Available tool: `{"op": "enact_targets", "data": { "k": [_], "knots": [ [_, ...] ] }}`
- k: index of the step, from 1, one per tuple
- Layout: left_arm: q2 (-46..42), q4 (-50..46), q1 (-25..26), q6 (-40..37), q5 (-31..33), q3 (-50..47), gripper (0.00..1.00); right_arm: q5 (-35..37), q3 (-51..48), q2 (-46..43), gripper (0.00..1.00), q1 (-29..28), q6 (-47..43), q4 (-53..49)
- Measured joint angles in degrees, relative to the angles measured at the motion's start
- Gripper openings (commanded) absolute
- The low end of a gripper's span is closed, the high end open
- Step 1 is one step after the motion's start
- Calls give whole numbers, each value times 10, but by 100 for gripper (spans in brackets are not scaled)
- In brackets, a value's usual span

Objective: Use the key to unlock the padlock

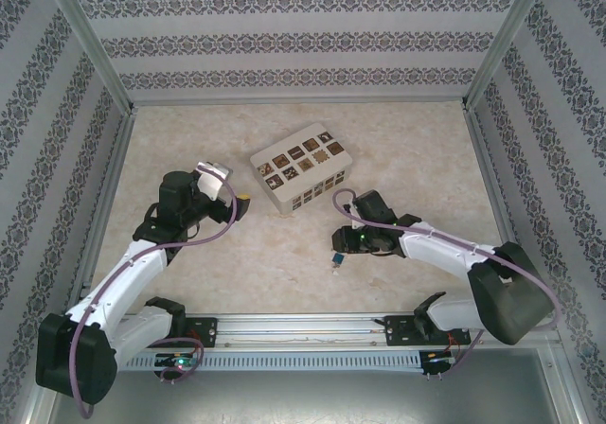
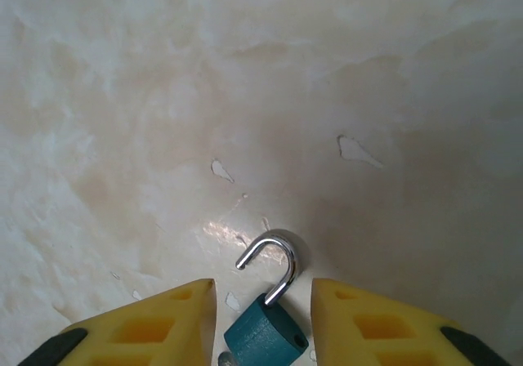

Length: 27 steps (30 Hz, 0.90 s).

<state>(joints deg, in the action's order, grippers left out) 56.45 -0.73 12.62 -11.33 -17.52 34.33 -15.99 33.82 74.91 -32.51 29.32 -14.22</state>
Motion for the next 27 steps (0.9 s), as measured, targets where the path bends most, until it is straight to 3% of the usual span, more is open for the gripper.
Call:
{"op": "enact_targets", "data": {
  "k": [5, 12, 15, 20, 27],
  "knots": [
    [0, 0, 0, 2, 1, 0, 99, 32, 21, -47, 42, 13, -24, -8],
    [-6, 2, 0, 2, 14, 0, 99, 64, 64, -94, 53, 94, -81, 1],
    [-6, 2, 0, 1, 19, 0, 99, 81, 74, -106, 66, 130, -112, 10],
    [-10, 3, 0, -3, 26, -1, 99, 126, 73, -124, 98, 194, -151, 44],
    [-15, 7, 0, -8, 30, -9, 99, 161, 29, -134, 98, 264, -189, 113]
  ]
}}
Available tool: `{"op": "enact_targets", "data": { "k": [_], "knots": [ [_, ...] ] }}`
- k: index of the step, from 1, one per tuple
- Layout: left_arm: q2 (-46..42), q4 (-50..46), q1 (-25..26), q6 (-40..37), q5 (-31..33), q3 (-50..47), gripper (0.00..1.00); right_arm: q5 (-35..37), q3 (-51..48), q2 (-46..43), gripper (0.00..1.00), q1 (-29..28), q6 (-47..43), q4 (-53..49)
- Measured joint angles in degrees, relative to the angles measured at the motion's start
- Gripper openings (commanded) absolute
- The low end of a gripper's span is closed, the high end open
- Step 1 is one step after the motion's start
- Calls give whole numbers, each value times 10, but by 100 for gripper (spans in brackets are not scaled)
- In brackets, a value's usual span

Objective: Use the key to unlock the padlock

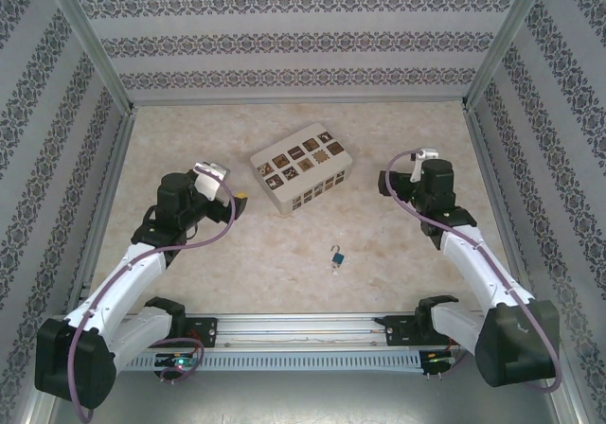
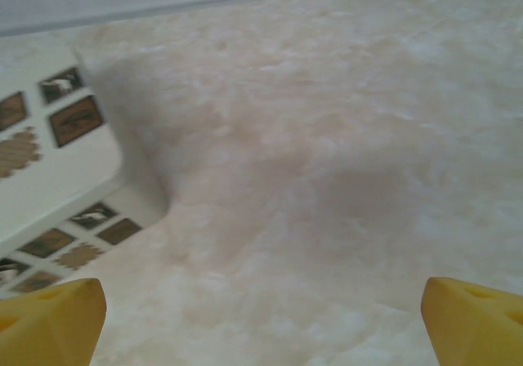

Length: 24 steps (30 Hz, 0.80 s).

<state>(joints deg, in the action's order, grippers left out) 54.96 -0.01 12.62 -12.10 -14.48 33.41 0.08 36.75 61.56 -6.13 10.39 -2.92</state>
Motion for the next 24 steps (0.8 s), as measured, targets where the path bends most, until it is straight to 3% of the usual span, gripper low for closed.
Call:
{"op": "enact_targets", "data": {
  "k": [10, 24],
  "knots": [
    [6, 11, 0, -2, 2, -6, 99, 14, -81, 54, 99, 18, -58, 135],
    [35, 28, 0, 0, 8, -9, 99, -6, -146, 171, 98, 38, -89, 422]
  ]
}}
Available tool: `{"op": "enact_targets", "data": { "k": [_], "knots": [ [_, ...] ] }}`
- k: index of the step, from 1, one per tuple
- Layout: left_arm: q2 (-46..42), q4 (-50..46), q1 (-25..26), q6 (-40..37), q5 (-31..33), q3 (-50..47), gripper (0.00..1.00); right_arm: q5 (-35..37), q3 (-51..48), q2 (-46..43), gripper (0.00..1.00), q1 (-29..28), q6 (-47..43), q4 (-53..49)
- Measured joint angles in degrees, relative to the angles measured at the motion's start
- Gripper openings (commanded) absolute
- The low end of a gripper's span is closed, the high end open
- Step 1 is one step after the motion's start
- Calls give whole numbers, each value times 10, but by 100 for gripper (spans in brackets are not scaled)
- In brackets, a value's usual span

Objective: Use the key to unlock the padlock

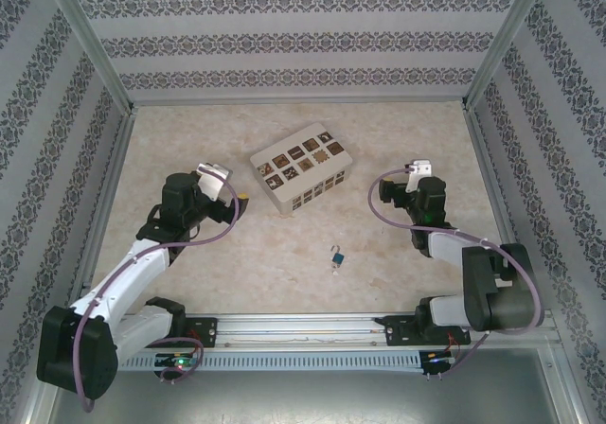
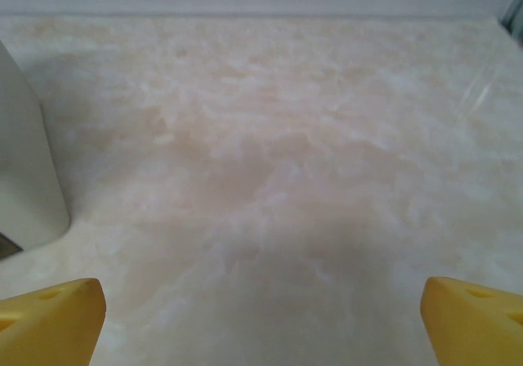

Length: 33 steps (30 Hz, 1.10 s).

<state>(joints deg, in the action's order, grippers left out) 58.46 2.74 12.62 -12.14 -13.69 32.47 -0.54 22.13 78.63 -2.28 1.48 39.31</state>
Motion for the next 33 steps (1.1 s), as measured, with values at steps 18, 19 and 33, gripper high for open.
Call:
{"op": "enact_targets", "data": {
  "k": [18, 19, 33],
  "knots": [
    [49, 24, -7, 60, 53, -11, 99, -34, -15, 93, 98, 29, 1, 139],
    [50, 24, -7, 67, 68, -10, 99, -34, -15, 93, 98, 29, 1, 139],
    [128, 105, -56, 111, 210, -34, 99, -34, -15, 93, 98, 29, 1, 139]
  ]
}}
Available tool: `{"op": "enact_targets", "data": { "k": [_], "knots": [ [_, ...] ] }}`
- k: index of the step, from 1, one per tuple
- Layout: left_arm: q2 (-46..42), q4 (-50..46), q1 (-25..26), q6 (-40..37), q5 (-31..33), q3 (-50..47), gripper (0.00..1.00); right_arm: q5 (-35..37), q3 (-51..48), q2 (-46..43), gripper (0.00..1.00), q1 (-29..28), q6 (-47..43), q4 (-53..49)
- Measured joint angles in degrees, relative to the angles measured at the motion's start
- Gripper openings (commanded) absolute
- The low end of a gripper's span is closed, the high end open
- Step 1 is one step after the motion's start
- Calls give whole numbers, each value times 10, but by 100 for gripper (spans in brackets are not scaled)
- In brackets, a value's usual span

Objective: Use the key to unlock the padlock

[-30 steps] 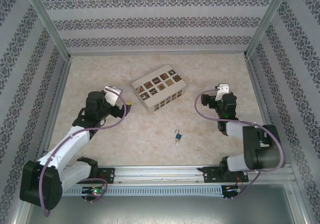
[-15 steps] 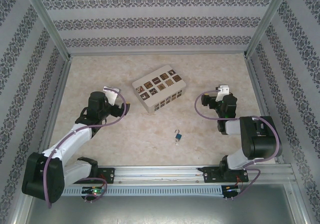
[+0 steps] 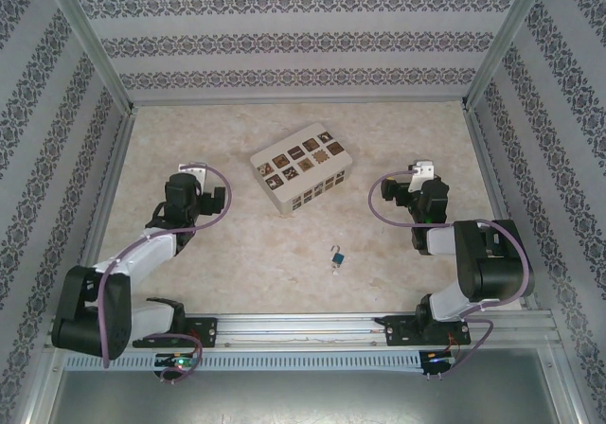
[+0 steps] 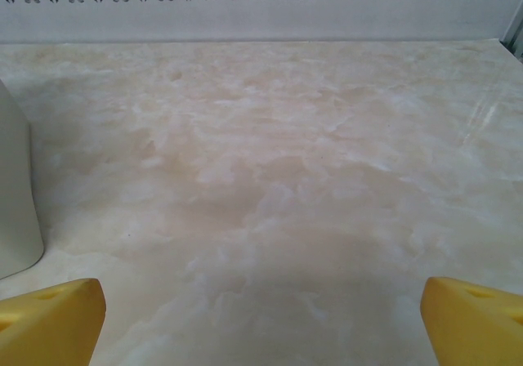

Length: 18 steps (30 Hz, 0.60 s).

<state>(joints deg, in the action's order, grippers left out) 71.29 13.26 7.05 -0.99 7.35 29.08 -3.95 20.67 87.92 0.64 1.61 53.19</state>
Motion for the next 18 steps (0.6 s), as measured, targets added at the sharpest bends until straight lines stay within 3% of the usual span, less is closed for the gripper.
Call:
{"op": "enact_targets", "data": {
  "k": [18],
  "knots": [
    [189, 362, -61, 1, -58, -73, 99, 0, 0, 0, 98, 0, 0, 0]
  ]
}}
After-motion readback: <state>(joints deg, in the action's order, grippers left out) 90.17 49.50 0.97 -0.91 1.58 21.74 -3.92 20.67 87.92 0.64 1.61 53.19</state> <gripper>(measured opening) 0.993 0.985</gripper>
